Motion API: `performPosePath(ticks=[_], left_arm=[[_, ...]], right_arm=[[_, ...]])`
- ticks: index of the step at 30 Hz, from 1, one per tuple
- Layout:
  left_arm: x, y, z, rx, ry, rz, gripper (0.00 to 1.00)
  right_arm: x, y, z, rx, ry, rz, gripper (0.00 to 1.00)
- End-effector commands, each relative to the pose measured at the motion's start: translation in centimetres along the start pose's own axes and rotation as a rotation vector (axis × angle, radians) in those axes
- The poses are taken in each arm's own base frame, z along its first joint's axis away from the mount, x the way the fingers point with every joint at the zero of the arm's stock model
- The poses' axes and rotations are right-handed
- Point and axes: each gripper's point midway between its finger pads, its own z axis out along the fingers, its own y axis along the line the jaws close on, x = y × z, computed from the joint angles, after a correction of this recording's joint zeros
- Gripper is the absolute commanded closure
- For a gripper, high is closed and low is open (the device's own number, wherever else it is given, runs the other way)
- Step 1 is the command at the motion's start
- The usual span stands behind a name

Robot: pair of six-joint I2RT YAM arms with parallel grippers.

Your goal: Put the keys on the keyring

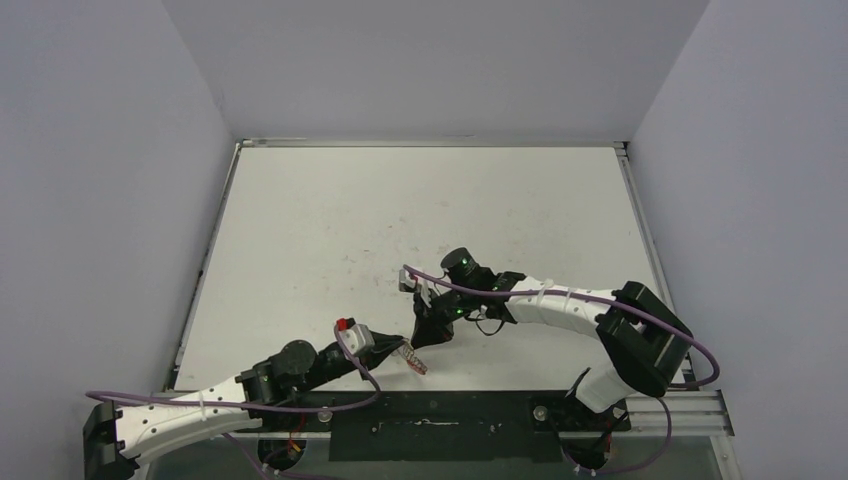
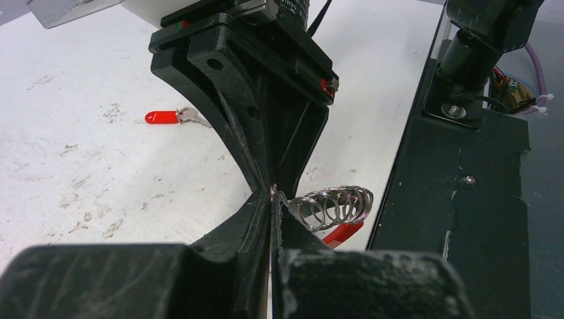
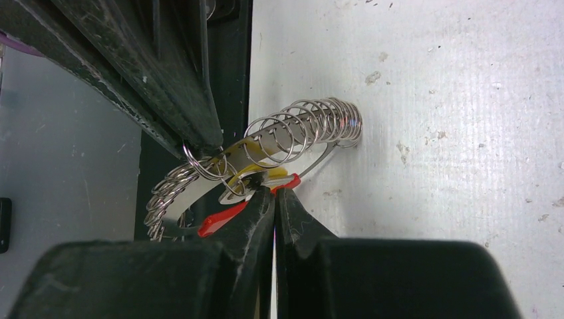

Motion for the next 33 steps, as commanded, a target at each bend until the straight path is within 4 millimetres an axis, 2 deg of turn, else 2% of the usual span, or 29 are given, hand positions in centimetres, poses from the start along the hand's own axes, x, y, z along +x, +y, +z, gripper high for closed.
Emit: performPosePath(ticks=[1, 4, 5, 6, 7, 10, 13, 16, 21, 26, 33], left_arm=[[-3.2, -0.6, 0.1, 0.032, -0.131, 0.007, 1.0], [-3.4, -1.1, -0.1, 0.064, -0.149, 0.02, 1.0], [-3.5, -1.3, -0.1, 0.076, -0.155, 0.025, 1.0], [-3.6, -1.5, -0.2, 0.09, -0.162, 0.03, 1.0], [-3.7, -1.9, -0.3, 0.112, -0.169, 0.032, 1.0], [-3.9, -2.6, -0.4, 0.152, -0.193, 0.065, 1.0], [-3.9, -2.8, -0.5, 0.169, -0.206, 0.077, 1.0], [-4.1, -2.9, -0.5, 0.173, -0.211, 0.082, 1.0], [-4.4, -3.1, -0.4, 0.181, -0.217, 0.084, 1.0], [-4.6, -3.2, -0.3, 0.187, -0.219, 0.085, 1.0], [-5.0, -3.2, -0.4, 0.191, -0.227, 0.092, 1.0]], right_arm=[[-2.3, 0.7, -0.3, -0.013, -0.084, -0.115, 1.0], [-2.5, 1.0, -1.0, 0.011, -0.096, -0.14, 1.0], [-2.6, 1.1, -1.4, 0.024, -0.104, -0.156, 0.97], [-3.0, 1.4, -1.8, 0.032, -0.117, -0.18, 0.91], [-3.2, 1.7, -2.3, 0.038, -0.129, -0.205, 0.8], [-4.0, 3.1, -3.4, 0.034, -0.173, -0.283, 0.64], [-4.9, 4.8, -4.2, 0.002, -0.231, -0.368, 0.54], [-5.1, 5.9, -4.2, -0.024, -0.252, -0.419, 0.52], [-4.2, 5.8, -3.1, -0.037, -0.207, -0.416, 0.58], [-3.7, 4.9, -2.1, -0.022, -0.167, -0.389, 0.74], [-2.9, 3.9, -1.8, 0.01, -0.135, -0.371, 1.0]])
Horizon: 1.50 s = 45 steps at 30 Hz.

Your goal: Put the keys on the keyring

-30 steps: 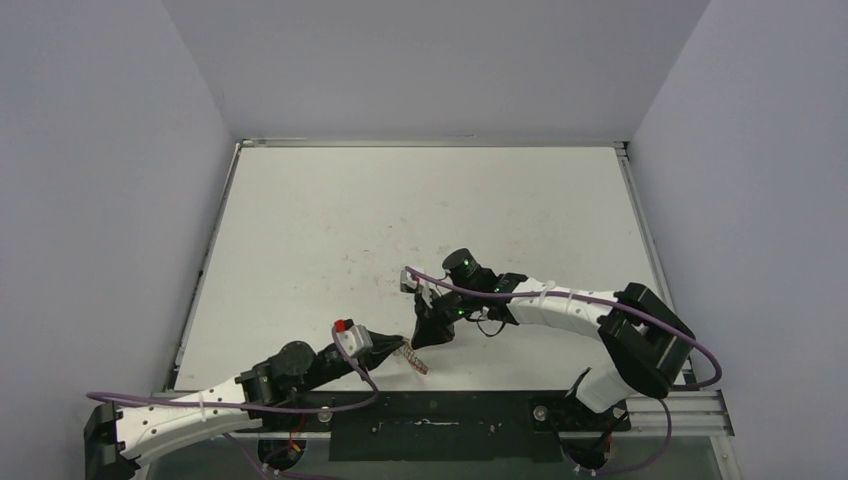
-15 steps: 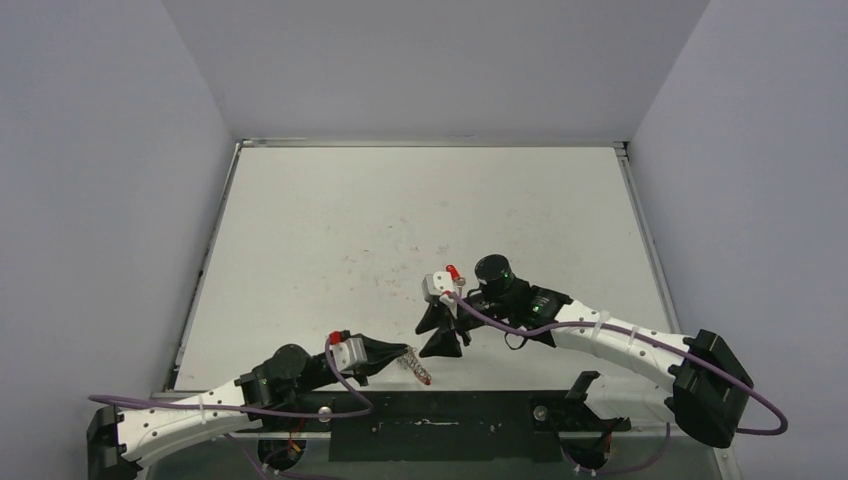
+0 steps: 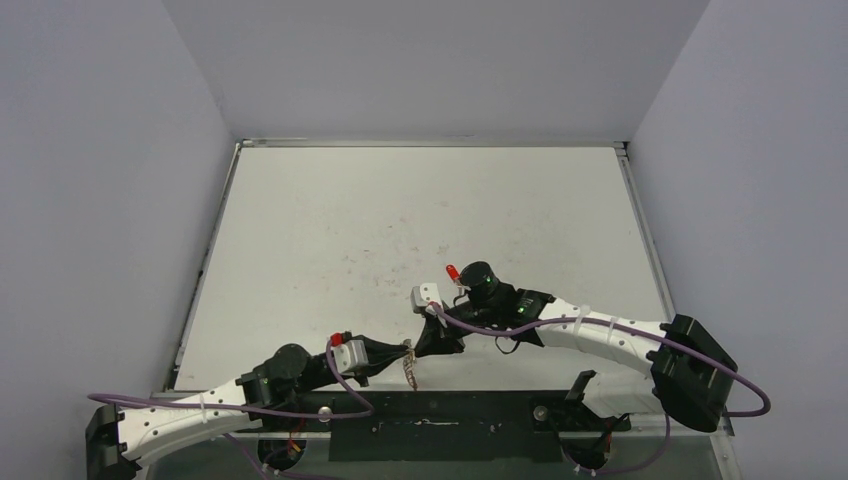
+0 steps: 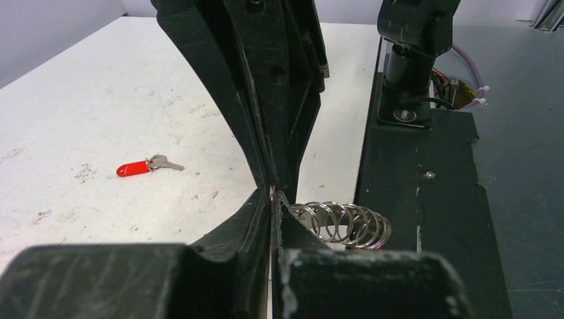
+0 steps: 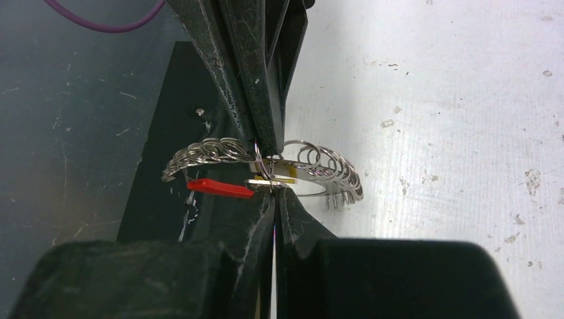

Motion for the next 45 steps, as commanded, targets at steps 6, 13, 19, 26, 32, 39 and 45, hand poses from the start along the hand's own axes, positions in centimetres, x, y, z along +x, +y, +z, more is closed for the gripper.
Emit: performPosePath(ticks=[6, 13, 19, 26, 32, 39, 45], left_arm=[[-3.8, -0.4, 0.4, 0.025, -0.129, 0.026, 1.0], [-4.1, -0.3, 0.4, 0.023, -0.145, 0.029, 1.0], [-3.7, 0.0, 0.4, 0.004, -0.126, 0.027, 1.0], [-3.3, 2.6, 0.0, -0.136, -0.056, 0.037, 1.0], [-2.8, 5.6, -0.3, -0.299, 0.095, 0.063, 1.0], [-1.9, 8.1, 1.2, -0.428, 0.295, 0.084, 1.0], [-0.5, 9.5, 3.3, -0.473, 0.434, 0.126, 1.0]], right_arm=[[-1.2, -1.1, 0.4, 0.034, -0.039, -0.041, 1.0], [0.2, -1.5, 0.8, 0.052, -0.007, -0.017, 1.0], [0.3, -2.4, 0.4, 0.123, 0.015, -0.007, 0.96], [-1.6, -5.9, -4.0, 0.417, -0.056, 0.032, 0.35], [-2.0, -9.0, -9.0, 0.723, -0.143, 0.161, 0.0], [0.3, -11.7, -12.2, 0.901, -0.185, 0.417, 0.0], [1.5, -12.3, -13.4, 0.902, -0.218, 0.537, 0.0]])
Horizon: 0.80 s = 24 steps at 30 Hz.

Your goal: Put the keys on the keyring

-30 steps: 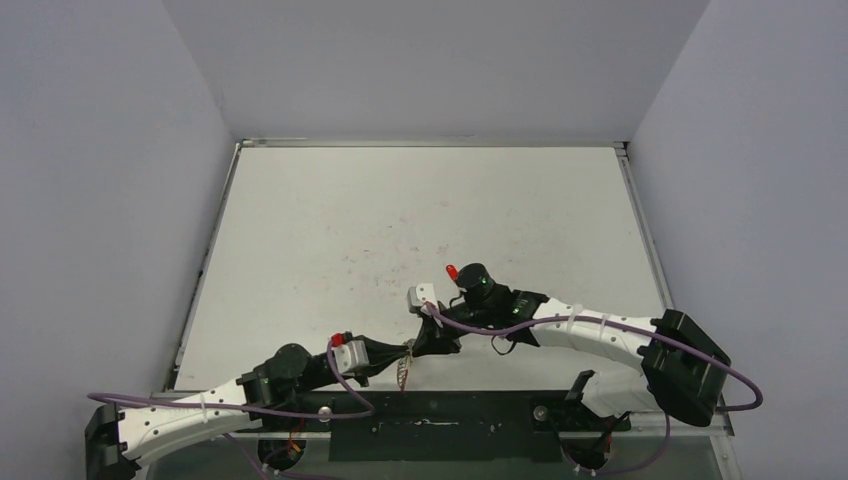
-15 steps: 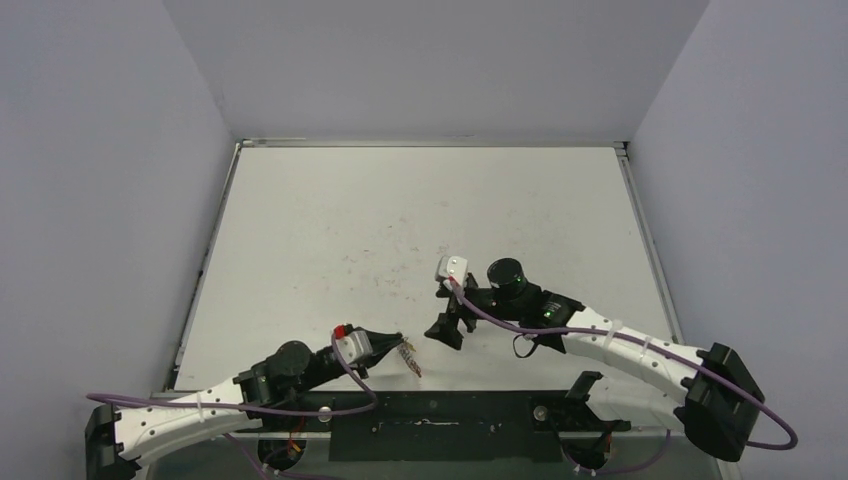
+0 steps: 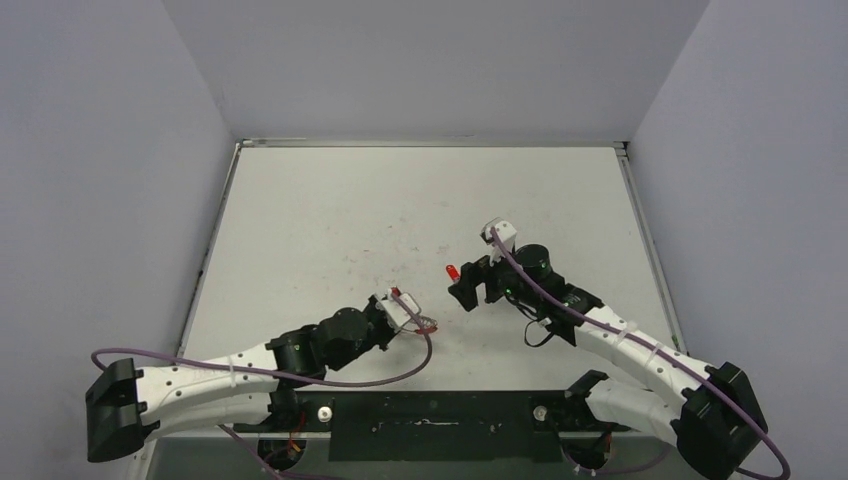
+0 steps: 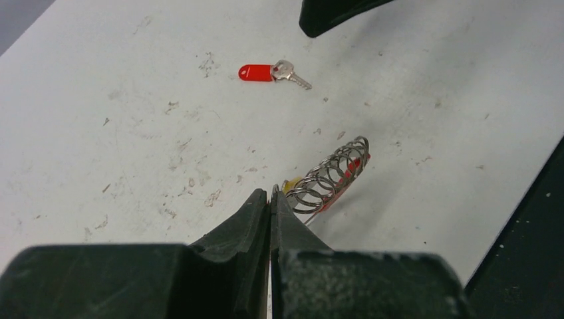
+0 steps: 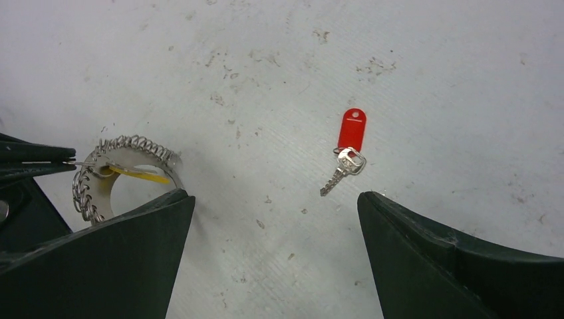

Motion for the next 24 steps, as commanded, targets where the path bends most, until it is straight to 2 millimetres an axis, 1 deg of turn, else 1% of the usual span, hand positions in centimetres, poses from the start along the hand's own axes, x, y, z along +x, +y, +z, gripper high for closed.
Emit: performPosePath(ticks=[1, 2, 4, 6, 8, 9, 11, 13, 15, 17, 18, 20, 24], left_arm=[[-1.9, 1.3, 1.6, -0.074, 0.035, 0.014, 1.0], [-1.7, 1.3, 2.0, -0.076, 0.059, 0.007, 1.0], [-0.8, 1.5, 3.0, -0.075, 0.121, -0.022, 0.85], [-0.4, 2.3, 3.8, -0.065, 0.149, -0.09, 0.73], [0.0, 3.1, 4.4, -0.066, 0.164, -0.18, 0.65], [0.1, 3.6, 4.6, -0.08, 0.169, -0.214, 0.59], [0.3, 4.7, 4.8, -0.117, 0.171, -0.269, 0.48], [0.5, 5.7, 4.8, -0.16, 0.17, -0.324, 0.37], [0.9, 6.7, 4.6, -0.194, 0.172, -0.377, 0.31], [1.2, 7.3, 4.4, -0.211, 0.17, -0.432, 0.28], [1.3, 7.4, 4.3, -0.211, 0.168, -0.464, 0.28], [2.6, 7.4, 3.7, -0.214, 0.202, -0.515, 0.27], [4.0, 6.9, 2.8, -0.22, 0.209, -0.618, 0.27]], right_arm=[[-0.4, -0.9, -0.3, 0.03, -0.027, 0.102, 0.0], [0.1, -1.4, -0.6, 0.056, -0.019, 0.11, 0.0], [0.1, -1.8, -1.2, 0.08, -0.031, 0.112, 0.0], [-0.2, -1.8, -1.8, 0.076, -0.071, 0.091, 0.0], [-0.7, -2.1, -2.3, 0.096, -0.127, 0.098, 0.0], [-0.9, -2.5, -2.7, 0.123, -0.151, 0.116, 0.0], [-0.9, -3.3, -3.1, 0.177, -0.161, 0.165, 0.0], [-0.1, -3.7, -3.2, 0.208, -0.121, 0.189, 0.0], [0.4, -3.7, -2.9, 0.209, -0.075, 0.188, 0.0], [0.7, -3.6, -2.3, 0.202, -0.034, 0.197, 0.0], [0.9, -3.5, -1.8, 0.19, -0.011, 0.199, 0.0], [1.3, -2.8, -0.9, 0.141, 0.03, 0.202, 0.0], [2.2, -3.0, 1.0, 0.139, 0.103, 0.231, 0.0]])
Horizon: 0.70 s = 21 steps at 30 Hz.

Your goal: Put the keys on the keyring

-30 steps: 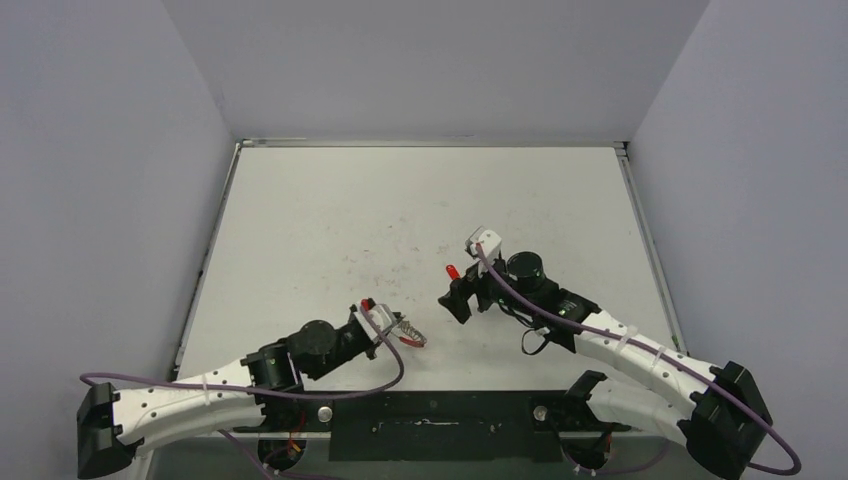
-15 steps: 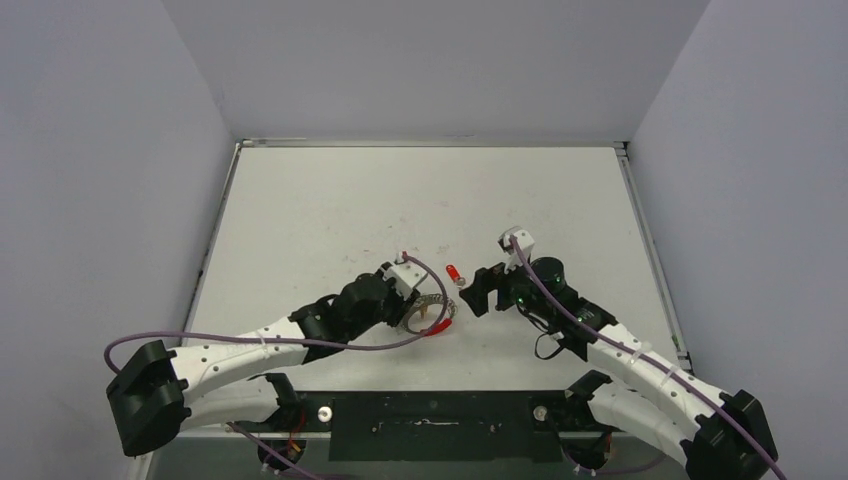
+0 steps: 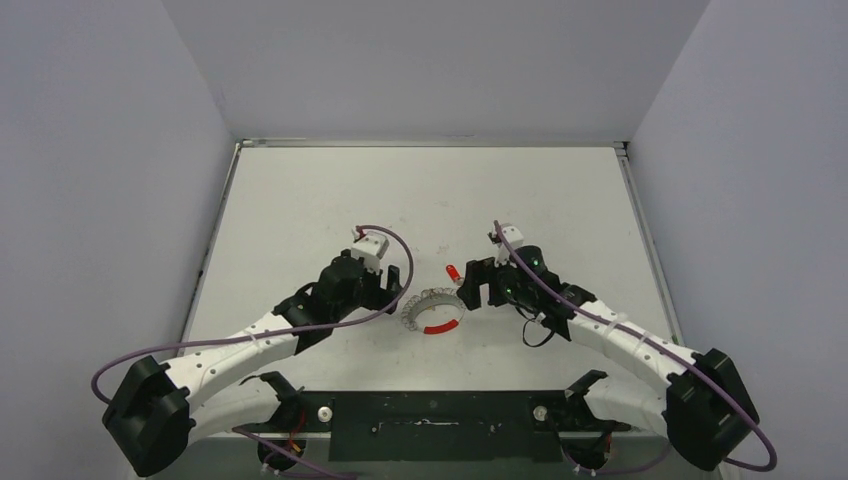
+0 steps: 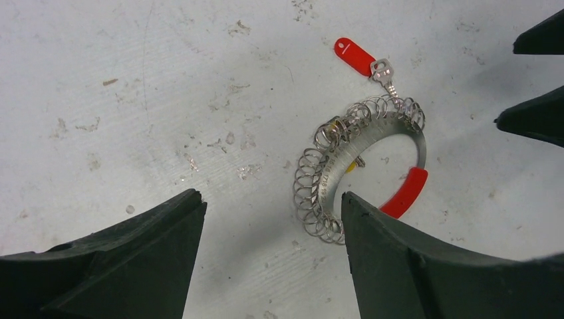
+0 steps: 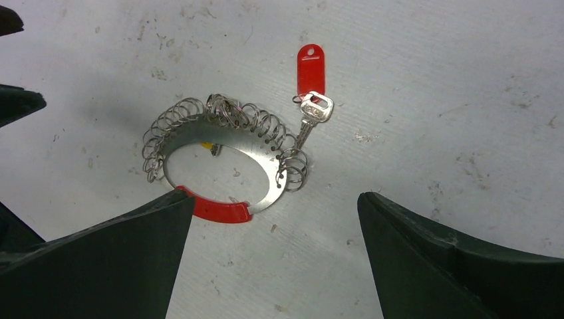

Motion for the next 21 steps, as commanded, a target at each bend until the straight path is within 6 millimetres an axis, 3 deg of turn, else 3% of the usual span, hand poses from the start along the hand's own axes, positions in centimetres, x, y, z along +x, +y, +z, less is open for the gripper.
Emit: performPosePath(ticks=[1, 8, 14, 19, 21], left_arm=[[1.1, -0.4, -0.9, 0.033, 0.009, -0.169, 0.27], [4.3, -0.3, -1.3, 0.043, 0.03, -0.367, 0.32], [5.6, -0.4, -1.3, 0.048, 0.049, -0.437, 0.36], [5.4, -0.6, -1.4, 0.064, 0.039, -0.442, 0.37], [5.4, -0.6, -1.5, 0.066, 0.035, -0.444, 0.37]], right_arm=[[-1.3, 0.9, 1.7, -0.026, 0.028, 0.03, 0.01], [1.8, 1.1, 5.3, -0.059, 0.207, 0.039, 0.23], [5.6, 1.8, 6.4, -0.093, 0.312, 0.065, 0.44], [7.9, 5.4, 7.0, -0.181, 0.336, 0.039, 0.62], [8.4, 7.3, 7.5, -0.227, 0.333, 0.043, 0.75]])
